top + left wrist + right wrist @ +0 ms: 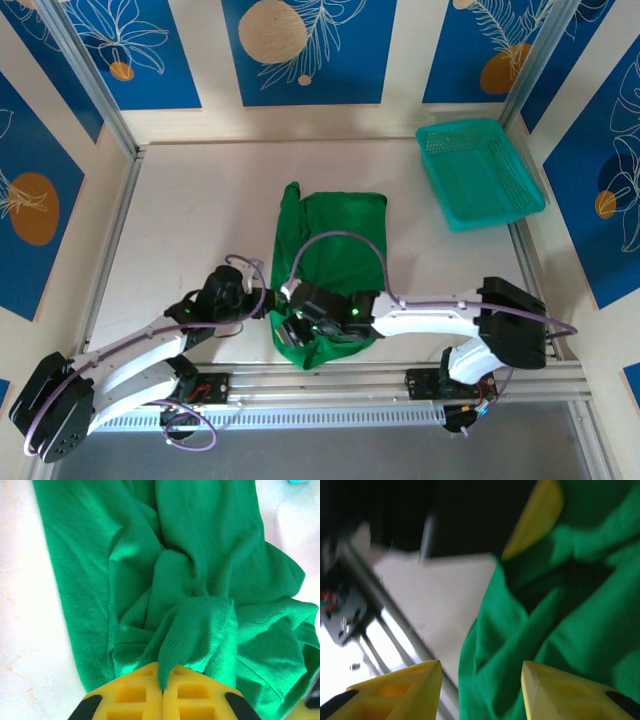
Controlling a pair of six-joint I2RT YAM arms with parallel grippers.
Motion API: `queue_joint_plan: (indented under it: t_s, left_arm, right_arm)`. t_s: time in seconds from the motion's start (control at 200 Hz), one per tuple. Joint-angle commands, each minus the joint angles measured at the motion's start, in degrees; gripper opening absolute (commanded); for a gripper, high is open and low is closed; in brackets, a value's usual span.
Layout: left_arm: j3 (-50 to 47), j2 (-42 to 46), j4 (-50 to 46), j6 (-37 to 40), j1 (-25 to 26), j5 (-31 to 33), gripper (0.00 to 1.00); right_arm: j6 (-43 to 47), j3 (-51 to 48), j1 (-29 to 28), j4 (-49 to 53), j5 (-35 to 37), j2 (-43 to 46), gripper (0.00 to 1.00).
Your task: Fold the inside-out t-shirt
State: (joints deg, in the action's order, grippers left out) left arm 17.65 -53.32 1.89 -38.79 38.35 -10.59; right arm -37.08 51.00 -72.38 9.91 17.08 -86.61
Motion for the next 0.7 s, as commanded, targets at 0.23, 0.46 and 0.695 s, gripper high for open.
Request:
queue_joint_plan:
  t_s: [0.23,0.46,0.695]
  left_arm:
    - [-1.93,-0.49,5.05,-5.11,-0.86,-3.95,0.0]
    - [-2.67,-0.17,4.65,-5.87,-1.43,-3.8,0.0]
    - [-2.61,-0.04,5.0,-4.97,-2.36,-1.76,0.0]
  right_arm:
    - [-13.75,9.07,0.48,9.96,9.77,-11.09,0.4]
    - [-11.85,7.74,0.32,8.53,9.25,-9.54,0.0]
    - [2.54,-1.16,-1.36,-2.07,1.72,2.09,0.03]
